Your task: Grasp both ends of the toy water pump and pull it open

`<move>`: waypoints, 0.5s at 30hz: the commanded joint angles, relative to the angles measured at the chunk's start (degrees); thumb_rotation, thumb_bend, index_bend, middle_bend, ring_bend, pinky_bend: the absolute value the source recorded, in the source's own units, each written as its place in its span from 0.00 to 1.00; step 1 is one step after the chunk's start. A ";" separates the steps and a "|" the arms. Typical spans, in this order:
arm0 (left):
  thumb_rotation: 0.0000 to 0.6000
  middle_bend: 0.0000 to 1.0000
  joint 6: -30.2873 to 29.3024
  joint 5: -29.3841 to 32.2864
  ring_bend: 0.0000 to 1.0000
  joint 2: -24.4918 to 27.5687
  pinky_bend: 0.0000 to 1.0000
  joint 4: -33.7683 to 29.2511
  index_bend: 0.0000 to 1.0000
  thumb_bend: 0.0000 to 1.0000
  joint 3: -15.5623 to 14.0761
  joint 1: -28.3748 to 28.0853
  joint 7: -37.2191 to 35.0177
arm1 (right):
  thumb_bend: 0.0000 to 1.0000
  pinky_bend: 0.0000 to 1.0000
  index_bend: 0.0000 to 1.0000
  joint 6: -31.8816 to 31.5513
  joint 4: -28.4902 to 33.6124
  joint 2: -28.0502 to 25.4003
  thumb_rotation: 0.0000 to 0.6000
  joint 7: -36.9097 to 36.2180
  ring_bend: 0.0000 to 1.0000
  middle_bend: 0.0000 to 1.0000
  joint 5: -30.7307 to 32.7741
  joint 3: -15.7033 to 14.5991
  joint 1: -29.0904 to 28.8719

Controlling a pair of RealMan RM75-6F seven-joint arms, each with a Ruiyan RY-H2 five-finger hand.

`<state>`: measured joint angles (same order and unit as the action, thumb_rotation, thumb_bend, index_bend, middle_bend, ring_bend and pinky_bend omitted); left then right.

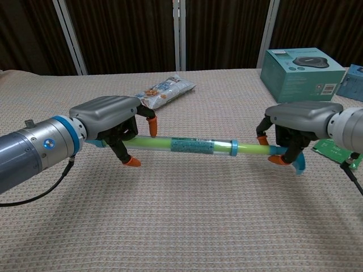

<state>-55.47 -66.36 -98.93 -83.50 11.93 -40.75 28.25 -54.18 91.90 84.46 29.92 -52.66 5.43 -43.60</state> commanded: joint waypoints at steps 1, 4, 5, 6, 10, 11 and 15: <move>1.00 0.93 -0.37 -0.14 0.88 -0.17 1.00 0.27 0.52 0.26 -0.20 -0.08 -0.12 | 0.43 1.00 0.66 -0.01 -0.04 -0.03 1.00 -0.04 1.00 1.00 -0.05 -0.03 0.01; 1.00 0.93 -1.15 -0.33 0.88 -0.38 1.00 0.77 0.57 0.35 -0.49 -0.09 -0.34 | 0.43 1.00 0.66 -0.09 -0.13 -0.11 1.00 -0.17 1.00 1.00 -0.21 -0.10 0.07; 1.00 0.93 -1.33 -0.32 0.88 -0.42 1.00 0.91 0.59 0.37 -0.60 -0.09 -0.32 | 0.43 1.00 0.66 -0.11 -0.14 -0.15 1.00 -0.18 1.00 1.00 -0.24 -0.14 0.09; 1.00 0.93 -1.41 -0.24 0.88 -0.45 1.00 1.02 0.60 0.39 -0.68 -0.11 -0.35 | 0.43 1.00 0.66 -0.12 -0.14 -0.17 1.00 -0.21 1.00 1.00 -0.27 -0.16 0.11; 1.00 0.93 -1.75 0.30 0.88 -0.40 1.00 1.39 0.66 0.44 -0.88 -0.17 -0.42 | 0.43 1.00 0.66 -0.29 0.12 -0.36 1.00 -0.23 1.00 1.00 -0.49 -0.21 0.16; 1.00 0.93 -1.84 0.36 0.88 -0.36 1.00 1.45 0.67 0.44 -0.94 -0.16 -0.43 | 0.43 1.00 0.66 -0.33 0.17 -0.40 1.00 -0.24 1.00 1.00 -0.53 -0.19 0.17; 1.00 0.94 -2.28 0.65 0.88 0.01 1.00 2.04 0.69 0.44 -1.11 -0.06 -0.61 | 0.43 1.00 0.66 -0.51 0.24 -0.62 1.00 -0.31 1.00 1.00 -0.65 -0.12 0.20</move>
<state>-57.69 -65.78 -98.99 -81.55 10.86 -40.84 27.68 -54.69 92.14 83.84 29.61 -53.32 5.31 -43.41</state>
